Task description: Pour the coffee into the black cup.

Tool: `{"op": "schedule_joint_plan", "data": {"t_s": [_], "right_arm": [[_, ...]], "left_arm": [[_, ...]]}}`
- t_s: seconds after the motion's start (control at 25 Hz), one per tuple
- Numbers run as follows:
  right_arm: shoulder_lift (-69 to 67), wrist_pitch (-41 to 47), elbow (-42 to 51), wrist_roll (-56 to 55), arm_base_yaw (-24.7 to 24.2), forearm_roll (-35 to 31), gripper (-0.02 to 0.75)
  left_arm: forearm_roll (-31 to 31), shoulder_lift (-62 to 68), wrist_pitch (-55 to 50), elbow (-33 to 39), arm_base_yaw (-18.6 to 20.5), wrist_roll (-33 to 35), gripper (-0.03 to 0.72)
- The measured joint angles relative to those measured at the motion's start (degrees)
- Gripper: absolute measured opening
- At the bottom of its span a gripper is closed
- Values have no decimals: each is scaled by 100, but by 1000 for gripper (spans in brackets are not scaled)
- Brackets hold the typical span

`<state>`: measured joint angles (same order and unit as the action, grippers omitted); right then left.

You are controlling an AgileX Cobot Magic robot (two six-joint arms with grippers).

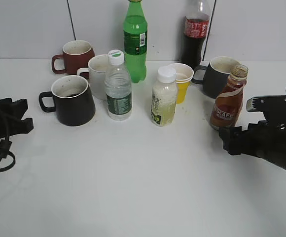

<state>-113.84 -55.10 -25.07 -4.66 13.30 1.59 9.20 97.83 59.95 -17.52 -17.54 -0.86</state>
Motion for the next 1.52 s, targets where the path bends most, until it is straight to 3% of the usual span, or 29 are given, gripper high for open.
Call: {"op": "schedule_joint_plan", "data": {"t_s": [0.4, 0.76, 0.92, 1.16, 1.52], "right_arm": [[2166, 3414, 193, -198, 0, 102, 596], [4785, 7991, -918, -148, 0, -12, 588], [5826, 9245, -1061, 570, 0, -311, 540], [7534, 10345, -1020, 802, 0, -509, 505], [9250, 10594, -540, 972, 0, -604, 502]], "left_arm": [[25, -2204, -4636, -644, 0, -17, 262], [-166, -4170, -8808, -1766, 0, -22, 262], [-484, -5369, -10010, -1810, 0, -22, 262], [-744, -6898, -11381, -1822, 0, -22, 262], [-847, -8148, -12036, -1333, 0, -22, 262]]}}
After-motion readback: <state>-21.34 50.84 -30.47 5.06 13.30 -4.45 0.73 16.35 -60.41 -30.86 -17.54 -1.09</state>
